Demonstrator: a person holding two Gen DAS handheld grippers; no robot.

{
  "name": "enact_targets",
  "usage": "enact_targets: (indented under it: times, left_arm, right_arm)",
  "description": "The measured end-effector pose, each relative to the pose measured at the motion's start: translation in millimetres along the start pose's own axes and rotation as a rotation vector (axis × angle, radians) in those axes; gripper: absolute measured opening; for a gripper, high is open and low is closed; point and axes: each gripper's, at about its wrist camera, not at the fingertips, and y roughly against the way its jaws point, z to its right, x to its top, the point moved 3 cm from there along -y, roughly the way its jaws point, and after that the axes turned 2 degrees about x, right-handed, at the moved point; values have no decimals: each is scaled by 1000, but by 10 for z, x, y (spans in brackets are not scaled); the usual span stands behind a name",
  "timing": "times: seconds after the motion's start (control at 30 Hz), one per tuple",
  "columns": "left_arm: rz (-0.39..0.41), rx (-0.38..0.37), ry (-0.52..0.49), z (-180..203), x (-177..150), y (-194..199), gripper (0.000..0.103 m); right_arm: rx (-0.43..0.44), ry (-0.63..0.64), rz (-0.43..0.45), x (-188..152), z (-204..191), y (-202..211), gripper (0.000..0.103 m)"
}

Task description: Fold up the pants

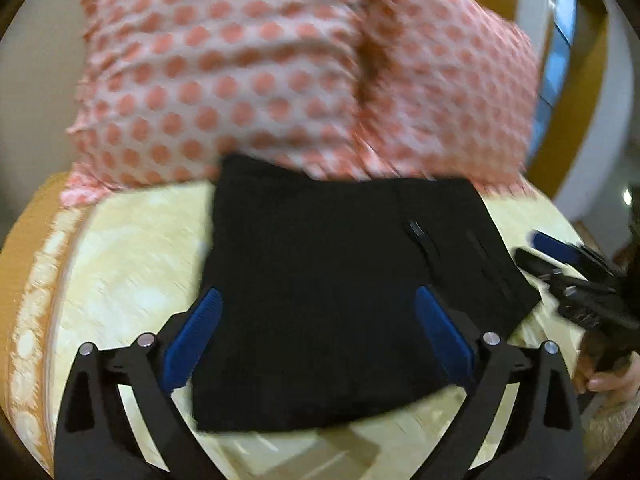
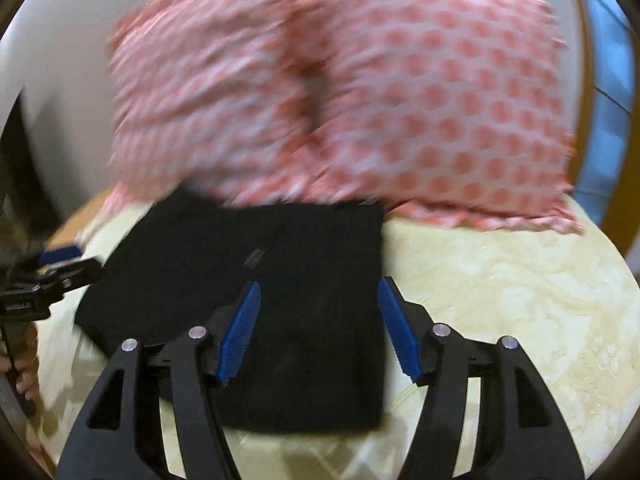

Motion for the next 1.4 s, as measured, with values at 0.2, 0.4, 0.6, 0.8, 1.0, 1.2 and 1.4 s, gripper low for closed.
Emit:
enact_targets:
  times: [0.2, 0.4, 0.6, 0.8, 1.0, 1.2, 1.4]
  left_arm:
    - [-188, 28, -2, 107, -249, -545, 100]
    - [-140, 44, 48, 52, -294, -363, 101]
    - [-53, 190, 30, -40, -648, 216, 101]
    - [-70, 248, 94, -144, -1205, 486, 101]
    - [-50, 302, 47, -71, -1457, 555, 101]
    - [-37, 294, 73, -104, -1532, 545, 101]
    - [-10, 285, 101, -130, -1581, 555, 101]
  right_arm:
    - [-43, 24, -126, -259, -117, -242, 65]
    - [-113, -77, -79, -268, 14, 33, 74]
    - [-119, -144, -9, -638, -6, 464, 89]
    - [-92, -119, -21, -1033, -361, 558, 90]
    - [-109, -63, -23, -1165, -609, 551, 90]
    - [-131, -58, -19, -1242, -692, 533, 93]
    - [-172, -109, -26, -1295, -651, 497, 102]
